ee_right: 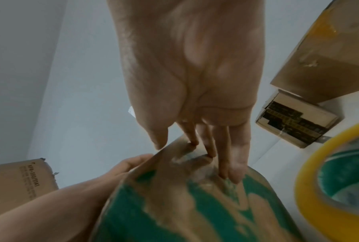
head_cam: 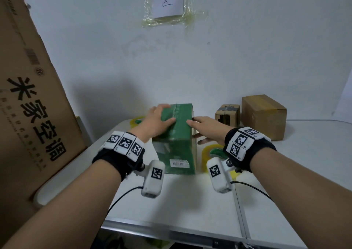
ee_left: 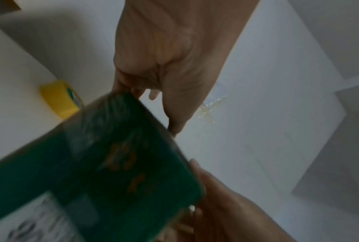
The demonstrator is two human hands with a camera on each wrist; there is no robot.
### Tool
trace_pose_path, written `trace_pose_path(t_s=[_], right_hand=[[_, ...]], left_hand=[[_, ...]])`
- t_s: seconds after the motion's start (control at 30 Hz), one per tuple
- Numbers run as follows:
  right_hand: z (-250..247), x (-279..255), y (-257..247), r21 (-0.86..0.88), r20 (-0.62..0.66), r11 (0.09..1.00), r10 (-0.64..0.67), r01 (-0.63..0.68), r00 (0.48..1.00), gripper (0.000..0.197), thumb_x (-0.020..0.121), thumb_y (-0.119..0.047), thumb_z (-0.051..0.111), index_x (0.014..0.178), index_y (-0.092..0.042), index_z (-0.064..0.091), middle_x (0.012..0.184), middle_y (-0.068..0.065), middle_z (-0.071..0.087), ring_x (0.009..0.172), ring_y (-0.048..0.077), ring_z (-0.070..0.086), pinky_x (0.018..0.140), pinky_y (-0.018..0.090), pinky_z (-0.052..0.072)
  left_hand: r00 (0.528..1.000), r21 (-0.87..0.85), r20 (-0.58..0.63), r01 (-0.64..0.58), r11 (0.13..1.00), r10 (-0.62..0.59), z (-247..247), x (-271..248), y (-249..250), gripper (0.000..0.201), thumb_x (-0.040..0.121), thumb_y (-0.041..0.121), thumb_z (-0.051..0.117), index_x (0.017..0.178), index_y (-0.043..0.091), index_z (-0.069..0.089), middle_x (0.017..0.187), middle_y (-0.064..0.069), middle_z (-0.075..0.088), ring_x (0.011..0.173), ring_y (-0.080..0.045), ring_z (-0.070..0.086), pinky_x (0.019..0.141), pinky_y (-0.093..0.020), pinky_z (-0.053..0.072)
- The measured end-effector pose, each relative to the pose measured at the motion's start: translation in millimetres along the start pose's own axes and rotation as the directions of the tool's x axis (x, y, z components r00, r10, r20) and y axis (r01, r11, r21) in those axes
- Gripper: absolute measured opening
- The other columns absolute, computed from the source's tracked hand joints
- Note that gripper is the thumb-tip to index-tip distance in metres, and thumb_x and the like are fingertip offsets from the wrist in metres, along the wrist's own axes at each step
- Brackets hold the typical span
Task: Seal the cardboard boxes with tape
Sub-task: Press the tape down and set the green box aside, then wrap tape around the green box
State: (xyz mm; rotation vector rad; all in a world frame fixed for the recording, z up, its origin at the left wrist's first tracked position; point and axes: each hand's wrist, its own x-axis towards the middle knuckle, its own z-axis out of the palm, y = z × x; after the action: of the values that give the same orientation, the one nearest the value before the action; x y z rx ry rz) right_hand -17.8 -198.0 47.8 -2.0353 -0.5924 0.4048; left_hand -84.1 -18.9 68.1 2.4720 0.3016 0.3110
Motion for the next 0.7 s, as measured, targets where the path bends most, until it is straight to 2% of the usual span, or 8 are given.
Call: trace_pose_path(t_s=[0.07,0.13,0.27,0.33,0.47,0.57,0.63,0.7], right_hand=[[-2.9,-1.8,7.3,-0.017,-0.057,1.000,-0.019,0.018,0.998,0.040,0.103,-0.042,0.041,0.127,-0.016,0.058,0.122,0.004,0.062,0.108,0.025,0.064,0.087,0.041,0.058],[-9.2,-4.8,19.2,-0.048,-0.181,0.998,-0.057,0.049,0.982,0.037,0.104,-0.035,0.040,0.125,-0.012,0.061,0.117,0.005,0.065,0.106,0.023,0.063,0.092,0.041,0.055],[-31.6,-15.9,54.2,-0.046,-0.423,0.999,-0.022,0.003,0.906,0.027,0.096,-0.011,0.049,0.115,-0.012,0.068,0.104,0.002,0.073,0.108,0.017,0.062,0.099,0.034,0.048],[-43.8,-24.8,70.3,-0.035,-0.485,0.998,0.032,-0.055,0.874,0.024,0.092,-0.008,0.056,0.112,-0.012,0.070,0.108,0.001,0.069,0.113,0.017,0.059,0.098,0.027,0.044],[-64.7,-37.8,103.0,0.031,-0.532,0.985,0.159,-0.169,0.831,0.024,0.092,-0.006,0.060,0.113,-0.008,0.071,0.123,0.009,0.065,0.120,0.025,0.055,0.098,0.032,0.043],[-72.0,-44.0,129.6,0.134,-0.522,0.966,0.258,-0.220,0.813,0.020,0.091,-0.002,0.056,0.103,-0.010,0.070,0.115,0.015,0.068,0.102,0.026,0.061,0.071,0.026,0.047],[-76.7,-45.8,144.1,0.188,-0.506,0.952,0.305,-0.243,0.807,0.021,0.091,-0.001,0.053,0.090,-0.014,0.068,0.110,0.015,0.070,0.091,0.023,0.060,0.063,0.023,0.045],[-84.0,-47.1,154.7,0.214,-0.477,0.941,0.335,-0.262,0.813,0.020,0.090,-0.001,0.055,0.093,-0.014,0.070,0.107,0.011,0.069,0.088,0.022,0.059,0.069,0.027,0.049]], left_hand=[[0.997,0.137,0.049,-0.062,0.989,0.056,10.5,-6.4,-0.1,0.047,0.096,0.050,0.050,0.140,0.038,0.042,0.161,-0.004,0.013,0.142,-0.026,0.032,0.110,-0.034,0.032],[0.996,0.161,0.073,-0.071,0.984,0.060,15.6,-11.4,1.7,0.049,0.098,0.053,0.042,0.143,0.037,0.042,0.161,-0.002,0.018,0.146,-0.020,0.023,0.111,-0.032,0.028],[0.996,0.341,-0.016,-0.080,0.937,0.090,19.3,-13.9,3.8,0.049,0.104,0.047,0.025,0.142,0.024,0.044,0.144,-0.010,0.049,0.135,-0.029,0.042,0.104,-0.041,0.041],[0.984,0.361,-0.137,-0.061,0.931,0.117,23.3,-11.1,2.1,0.048,0.103,0.048,0.027,0.137,0.023,0.049,0.144,-0.012,0.049,0.128,-0.032,0.049,0.102,-0.044,0.045],[0.848,0.436,-0.274,-0.311,0.845,0.454,41.5,-9.5,17.8,0.039,0.101,0.028,0.046,0.139,0.023,0.049,0.156,-0.004,0.032,0.143,-0.029,0.027,0.116,-0.044,0.026],[0.746,0.317,-0.144,-0.588,0.744,0.651,63.9,-20.4,52.1,0.038,0.098,0.019,0.051,0.135,0.024,0.053,0.155,0.005,0.034,0.126,-0.016,0.046,0.110,-0.032,0.032],[0.779,0.195,0.071,-0.624,0.757,0.623,86.0,-23.5,69.4,0.038,0.099,0.022,0.051,0.137,0.026,0.051,0.153,0.008,0.036,0.123,-0.012,0.048,0.108,-0.027,0.032],[0.816,0.168,0.276,-0.562,0.810,0.508,108.9,-22.9,80.0,0.042,0.098,0.025,0.054,0.139,0.021,0.050,0.146,-0.001,0.047,0.129,-0.017,0.047,0.108,-0.029,0.036]])
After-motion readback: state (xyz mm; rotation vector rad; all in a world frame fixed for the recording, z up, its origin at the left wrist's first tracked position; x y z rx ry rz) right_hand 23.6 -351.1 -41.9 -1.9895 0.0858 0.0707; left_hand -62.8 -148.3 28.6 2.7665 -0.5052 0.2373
